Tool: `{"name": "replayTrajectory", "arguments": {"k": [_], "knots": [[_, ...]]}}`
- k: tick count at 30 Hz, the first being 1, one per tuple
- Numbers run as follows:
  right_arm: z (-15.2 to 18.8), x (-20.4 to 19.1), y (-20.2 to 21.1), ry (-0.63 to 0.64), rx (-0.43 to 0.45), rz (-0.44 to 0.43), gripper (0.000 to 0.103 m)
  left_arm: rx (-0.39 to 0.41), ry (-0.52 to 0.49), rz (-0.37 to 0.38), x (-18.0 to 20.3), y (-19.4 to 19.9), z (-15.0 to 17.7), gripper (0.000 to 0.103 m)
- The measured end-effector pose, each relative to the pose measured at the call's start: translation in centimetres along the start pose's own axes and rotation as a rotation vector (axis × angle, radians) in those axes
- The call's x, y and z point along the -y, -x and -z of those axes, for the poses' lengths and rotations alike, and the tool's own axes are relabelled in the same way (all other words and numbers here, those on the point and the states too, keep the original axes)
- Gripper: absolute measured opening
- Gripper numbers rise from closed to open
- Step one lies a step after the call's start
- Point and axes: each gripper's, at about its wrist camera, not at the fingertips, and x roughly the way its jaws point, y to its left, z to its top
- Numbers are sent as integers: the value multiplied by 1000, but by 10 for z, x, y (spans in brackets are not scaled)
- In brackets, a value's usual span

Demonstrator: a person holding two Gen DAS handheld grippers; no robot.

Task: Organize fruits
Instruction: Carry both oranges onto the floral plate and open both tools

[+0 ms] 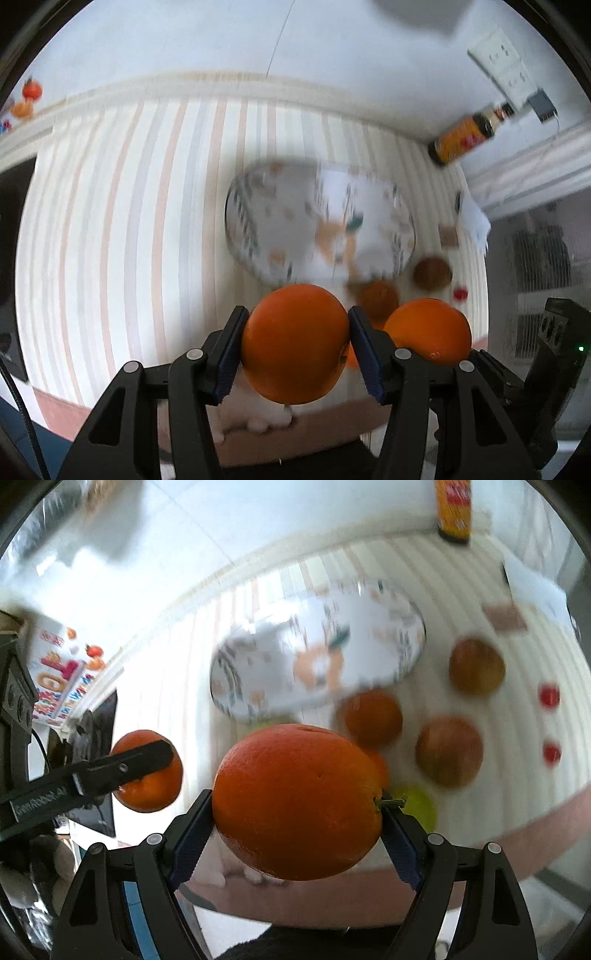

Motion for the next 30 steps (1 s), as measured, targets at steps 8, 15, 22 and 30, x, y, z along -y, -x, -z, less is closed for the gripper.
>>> {"name": "replayTrajectory", "arguments": {"k": [8,15,22,30], "knots": [[-121,16,-48,88,-60,79,86,-44,108,-71,6,-66,-85,53],[-174,20,-110,153,-194,141,86,-193,167,-104,-2,-137,-117,53],[-192,18,-140,196,-280,180,86,-284,205,-76,-5,-167,-122,53],[-202,27,-152,163,-350,158,88,-320,192,-111,2,-177,-126,53]]}}
